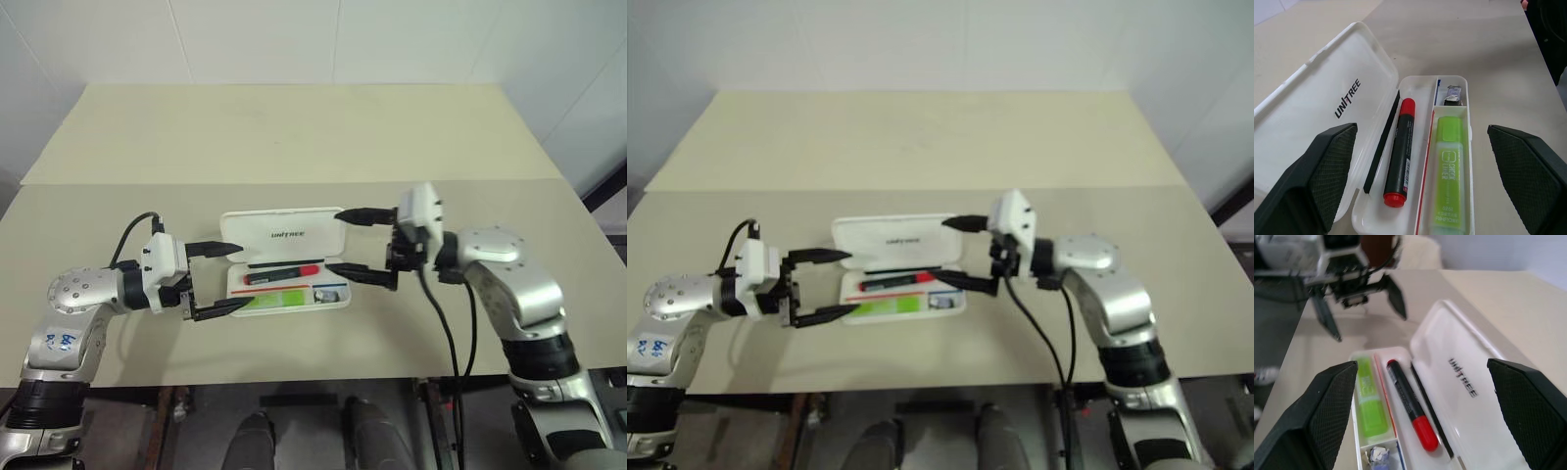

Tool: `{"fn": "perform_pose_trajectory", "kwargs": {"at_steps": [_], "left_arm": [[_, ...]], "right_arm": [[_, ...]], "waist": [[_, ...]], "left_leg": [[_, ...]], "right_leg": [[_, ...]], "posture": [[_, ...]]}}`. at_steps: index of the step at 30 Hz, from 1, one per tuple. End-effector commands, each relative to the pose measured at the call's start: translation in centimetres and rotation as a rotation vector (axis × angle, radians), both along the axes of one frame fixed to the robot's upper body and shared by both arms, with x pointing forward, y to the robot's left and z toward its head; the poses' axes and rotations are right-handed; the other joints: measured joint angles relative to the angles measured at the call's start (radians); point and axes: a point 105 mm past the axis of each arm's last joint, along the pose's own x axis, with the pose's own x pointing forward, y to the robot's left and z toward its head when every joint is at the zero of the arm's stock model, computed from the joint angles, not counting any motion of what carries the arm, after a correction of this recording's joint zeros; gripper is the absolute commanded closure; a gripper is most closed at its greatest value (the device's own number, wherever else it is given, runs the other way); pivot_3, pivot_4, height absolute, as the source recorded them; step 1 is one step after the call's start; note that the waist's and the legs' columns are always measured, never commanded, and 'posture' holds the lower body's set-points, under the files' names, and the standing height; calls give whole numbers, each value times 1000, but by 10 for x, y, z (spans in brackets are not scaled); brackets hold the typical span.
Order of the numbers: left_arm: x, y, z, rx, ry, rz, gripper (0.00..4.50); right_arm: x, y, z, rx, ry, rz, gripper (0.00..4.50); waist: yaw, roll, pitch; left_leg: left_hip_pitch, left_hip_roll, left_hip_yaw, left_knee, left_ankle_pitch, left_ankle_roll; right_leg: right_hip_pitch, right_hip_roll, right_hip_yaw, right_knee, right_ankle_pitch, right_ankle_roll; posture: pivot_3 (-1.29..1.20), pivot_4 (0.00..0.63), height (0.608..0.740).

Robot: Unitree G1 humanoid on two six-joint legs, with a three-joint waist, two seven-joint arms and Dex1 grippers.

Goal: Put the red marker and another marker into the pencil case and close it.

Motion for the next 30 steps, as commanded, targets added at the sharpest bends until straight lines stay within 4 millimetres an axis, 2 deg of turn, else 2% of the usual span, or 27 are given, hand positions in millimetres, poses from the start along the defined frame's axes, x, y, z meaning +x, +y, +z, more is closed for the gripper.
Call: {"fn": "perform_pose_trajectory", "kwargs": {"at_steps": [1,6,11,12,21,22,24,26,30], "left_arm": [[-4,2,8,-20,-29,-2,969],[-3,6,9,-17,-27,-2,2552],[0,12,10,-8,-29,-3,4364],[0,13,10,-7,-31,-1,4486],[3,22,14,-57,-43,85,4486],[4,25,18,-88,-48,115,4486],[16,45,45,-296,-94,303,4486],[24,66,61,-428,-133,456,4486],[32,72,69,-516,-127,548,4486]], "right_arm": [[-12,-35,4,-2,0,-117,0],[-24,-41,-5,-97,-6,-106,0],[-27,-44,-10,-176,-34,-81,0],[-26,-45,-11,-192,-41,-78,0],[-19,-45,-15,-219,-58,-81,0],[-19,-45,-16,-220,-58,-86,0],[-15,-48,-17,-223,-60,-110,0],[-13,-50,-18,-223,-63,-125,0],[-14,-51,-18,-222,-68,-131,0]], "waist": [[9,0,0],[-6,0,0],[-6,0,0],[-5,0,0],[-5,0,0],[-5,0,0],[-4,0,0],[-4,-1,0],[-3,0,0]], "left_leg": [[-1,0,0,0,0,0],[0,0,1,1,-1,0],[0,0,1,2,0,1],[0,0,1,2,0,1],[0,0,1,1,0,1],[0,0,1,1,0,1],[0,0,1,1,0,1],[0,0,1,2,0,1],[0,0,0,2,0,1]], "right_leg": [[0,0,0,-1,0,-1],[0,0,1,-2,-3,-5],[1,0,1,-2,-4,-8],[1,0,1,-3,-4,-8],[1,0,1,-3,-3,-6],[1,0,1,-3,-3,-5],[1,0,1,-2,-3,-5],[1,0,1,-2,-1,-2],[1,0,1,-1,1,1]], "posture": [[0,150,740],[0,150,740],[0,150,740],[0,150,740],[0,150,740],[0,150,740],[0,150,740],[0,150,740],[0,150,740]]}}
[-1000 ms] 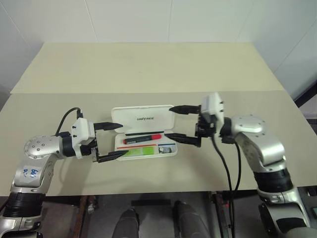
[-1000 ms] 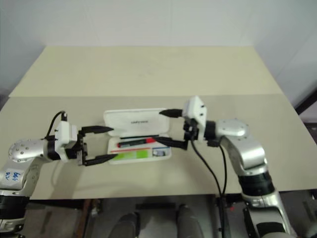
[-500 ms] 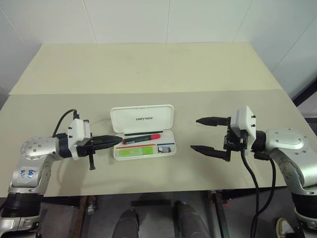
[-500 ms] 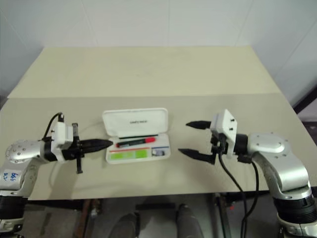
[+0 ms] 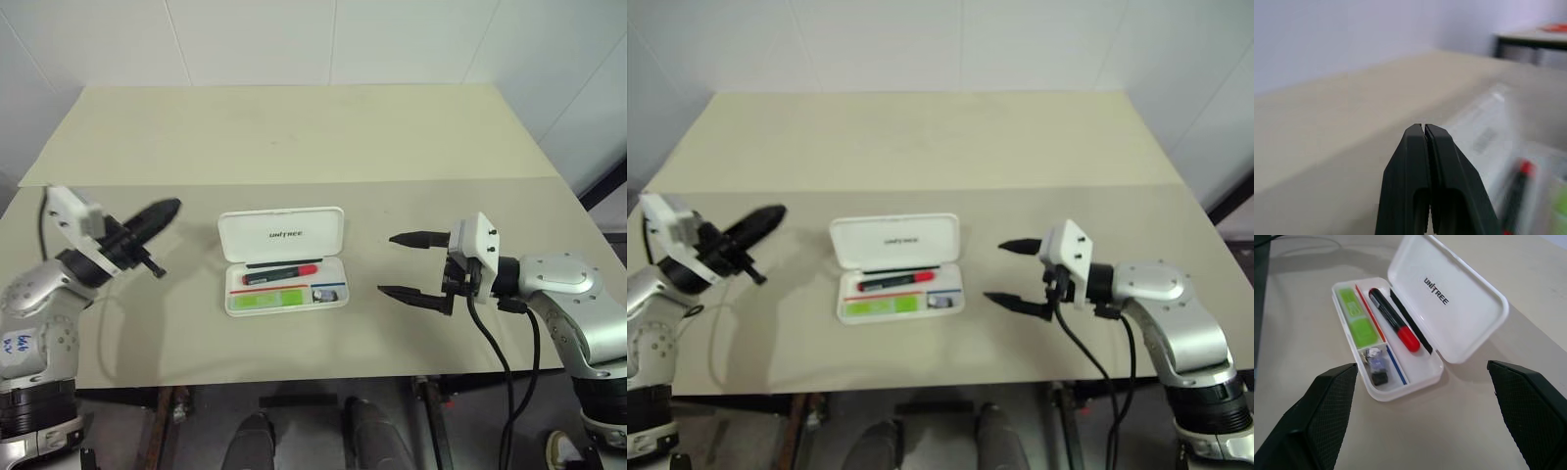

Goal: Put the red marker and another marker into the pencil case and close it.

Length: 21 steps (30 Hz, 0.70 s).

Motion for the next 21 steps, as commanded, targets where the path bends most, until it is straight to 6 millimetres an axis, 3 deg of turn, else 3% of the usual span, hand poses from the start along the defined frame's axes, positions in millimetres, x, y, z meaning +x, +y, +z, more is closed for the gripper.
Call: {"fn": "perform_pose_trajectory", "kwargs": {"at_steps": [1,10,17,21], "left_arm": [[3,0,14,-48,-26,44,4486],[46,-29,-26,37,183,30,4486],[63,-41,-35,58,225,-4,4486],[61,-58,-27,49,197,-113,4486]], "right_arm": [[-3,-1,9,3,-49,1,0],[-6,5,12,21,-61,1,0],[-7,11,13,49,-65,-2,0],[-9,15,18,97,-66,-6,0]], "waist": [[0,0,0],[12,0,0],[11,0,0],[21,0,0]], "left_leg": [[0,0,0,0,0,0],[0,-1,0,0,0,0],[-1,0,0,-2,0,0],[-1,0,0,-1,0,-1]], "right_leg": [[0,0,0,0,0,0],[0,0,0,-1,0,-1],[-1,0,-1,-1,1,2],[-1,0,-1,-1,3,5]], "posture": [[0,150,740],[0,150,740],[0,150,740],[0,150,740]]}}
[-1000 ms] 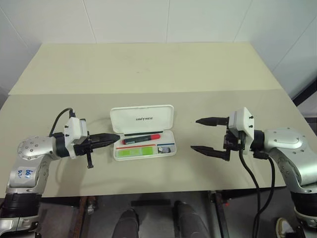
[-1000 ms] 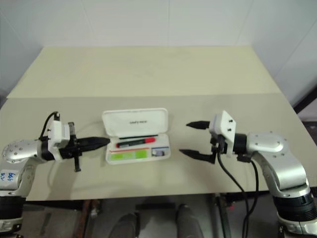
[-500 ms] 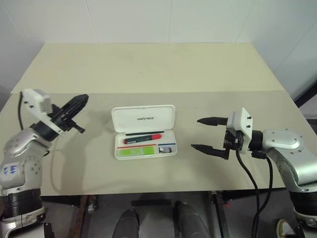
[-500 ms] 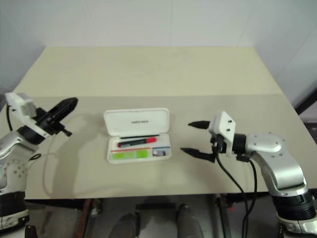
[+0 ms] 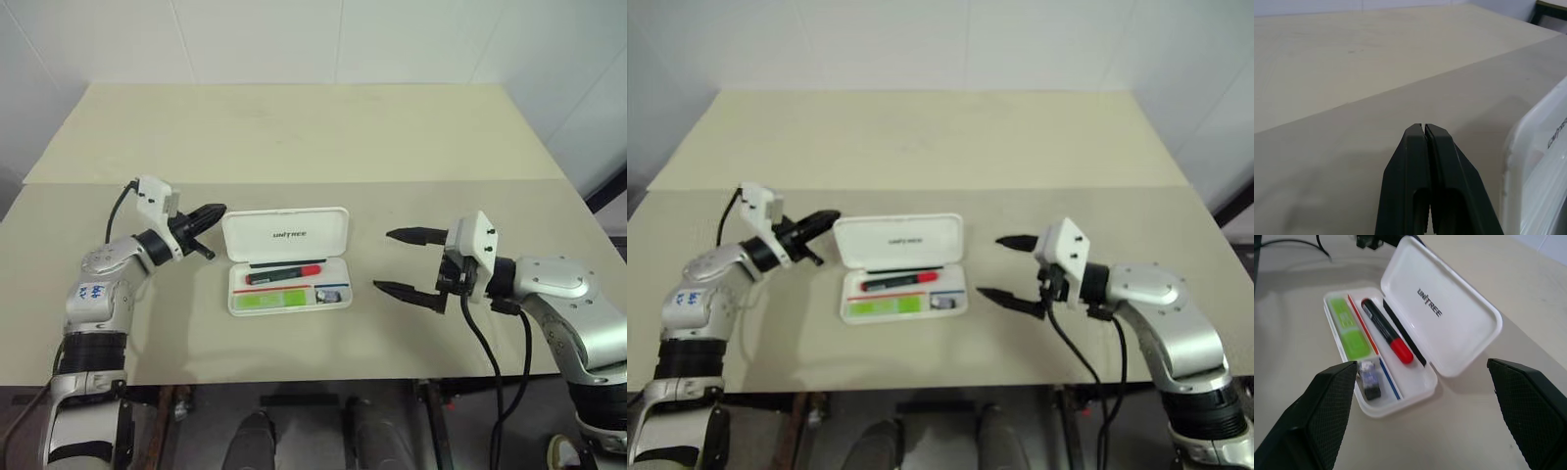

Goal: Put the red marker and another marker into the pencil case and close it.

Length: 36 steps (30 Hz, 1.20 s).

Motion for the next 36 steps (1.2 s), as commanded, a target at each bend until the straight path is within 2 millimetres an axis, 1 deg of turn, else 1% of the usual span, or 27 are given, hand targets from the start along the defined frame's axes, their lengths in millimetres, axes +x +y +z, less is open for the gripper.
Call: {"fn": "perform_pose_trajectory", "kwargs": {"at_steps": [1,3,9,13,17,18,22,27,30,36], "left_arm": [[-6,-13,19,-7,-75,-101,4486],[-13,-17,24,-22,-93,-157,4486],[-37,-23,33,5,-139,-322,4486],[-48,-27,35,40,-131,-403,4486],[-61,-30,32,101,-92,-496,4486],[-64,-31,29,123,-74,-523,4486],[-77,-40,4,256,26,-629,4486],[-86,-51,-18,295,130,-686,4486],[-87,-55,-27,307,151,-681,4486],[-80,-57,-48,332,211,-614,4486]], "right_arm": [[-7,5,12,30,-41,17,0],[-8,5,12,32,-39,15,0],[-7,5,14,56,-41,4,0],[-6,6,12,57,-39,2,0],[-5,7,12,60,-41,0,0],[-5,7,12,61,-42,-2,0],[-4,9,12,67,-47,-6,0],[-3,9,12,73,-54,-14,0],[-3,9,11,74,-56,-20,0],[-2,9,11,79,-63,-32,0]], "waist": [[3,0,0],[3,0,0],[3,0,0],[4,0,0],[3,0,0],[3,0,0],[3,0,0],[3,0,0],[3,0,0],[3,0,0]], "left_leg": [[0,0,0,0,0,0],[0,0,0,0,0,0],[0,0,0,0,0,0],[0,0,0,0,0,0],[0,0,0,0,0,0],[0,0,0,0,0,0],[0,0,0,0,0,0],[0,0,0,0,0,0],[0,0,0,0,0,0],[0,0,0,0,0,0]], "right_leg": [[0,0,0,0,0,0],[0,0,0,0,0,0],[0,0,0,0,0,0],[0,0,0,0,-2,-3],[0,0,0,0,-4,-7],[0,0,0,0,-4,-7],[0,0,0,-1,-5,-9],[0,0,0,-1,-6,-11],[0,0,0,-1,-6,-11],[0,0,0,0,-6,-11]], "posture": [[0,150,740],[0,150,740],[0,150,740],[0,150,740],[0,150,740],[0,150,740],[0,150,740],[0,150,740],[0,150,740],[0,150,740]]}}
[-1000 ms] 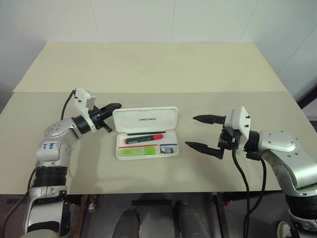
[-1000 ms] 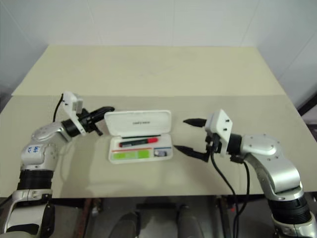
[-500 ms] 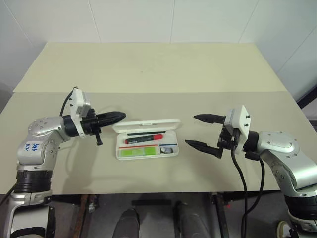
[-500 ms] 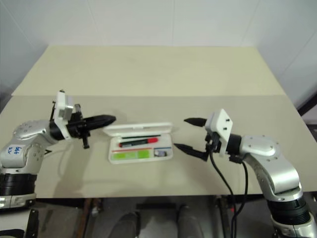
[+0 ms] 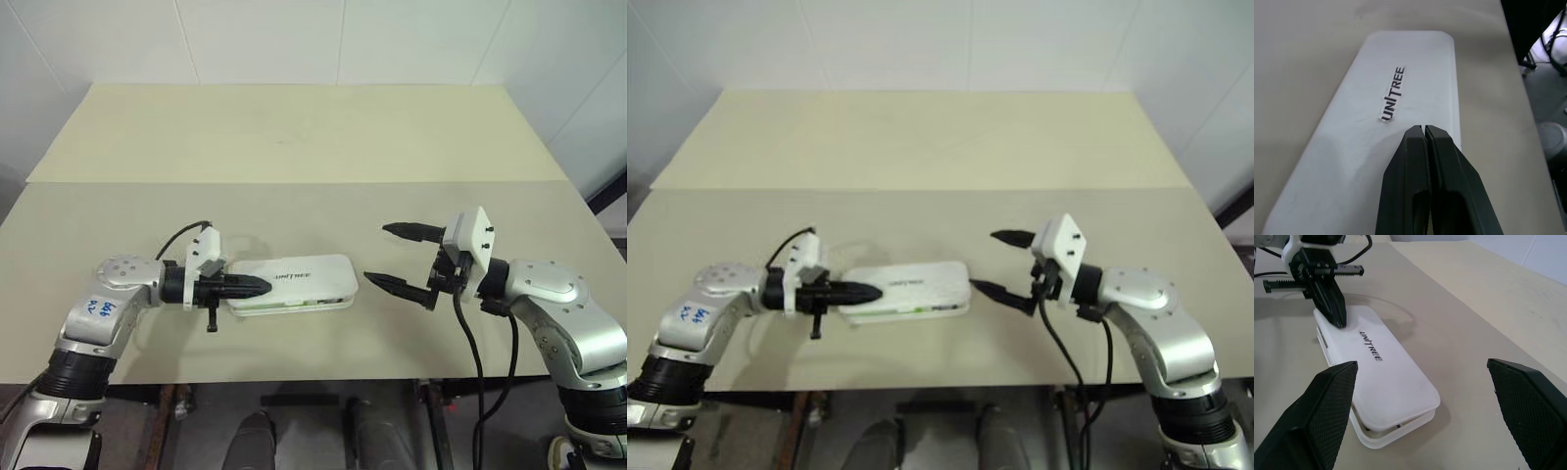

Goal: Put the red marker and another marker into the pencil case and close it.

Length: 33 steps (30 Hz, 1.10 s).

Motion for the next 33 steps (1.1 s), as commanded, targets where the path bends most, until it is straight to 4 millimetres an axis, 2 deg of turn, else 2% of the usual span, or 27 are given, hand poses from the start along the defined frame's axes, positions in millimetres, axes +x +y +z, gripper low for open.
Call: {"fn": "perform_pose_trajectory", "kwargs": {"at_steps": [1,12,15,18,21,23,25,29,33], "left_arm": [[1,-3,-11,45,8,32,4486],[-4,-8,-27,93,73,48,4486],[-2,-8,-22,76,42,65,4486],[1,-8,-8,26,-3,66,4486],[3,0,23,-88,-89,70,4486],[2,16,45,-136,-188,84,4486],[2,28,58,-162,-258,123,4486],[-6,39,59,-172,-275,157,3574],[-11,50,59,-188,-291,195,2232]], "right_arm": [[-4,4,9,9,-57,12,0],[-1,5,10,24,-71,2,0],[-1,6,9,28,-69,2,0],[1,6,8,28,-66,4,0],[2,6,6,24,-62,15,0],[5,4,7,27,-63,12,0],[7,0,8,34,-65,0,0],[8,-7,7,39,-68,-26,0],[10,-14,8,41,-83,-49,0]], "waist": [[1,0,0],[1,0,0],[1,0,0],[1,0,0],[1,0,0],[-3,0,0],[-5,0,0],[-4,0,0],[-3,0,0]], "left_leg": [[0,0,0,0,0,0],[2,0,0,1,0,0],[2,0,0,1,0,0],[2,0,0,1,0,0],[1,0,0,1,0,0],[1,0,0,1,0,0],[1,0,0,0,0,0],[1,0,0,-1,0,0],[0,0,0,0,0,0]], "right_leg": [[0,0,0,0,0,0],[2,0,0,0,0,0],[2,0,0,0,0,-1],[2,0,0,0,0,0],[1,0,0,0,0,-1],[1,0,0,0,0,0],[1,0,0,0,0,0],[1,0,0,0,0,1],[0,0,0,0,0,1]], "posture": [[0,150,740],[0,150,740],[0,150,740],[0,150,740],[0,150,740],[0,150,740],[0,150,740],[0,150,740],[0,150,740]]}}
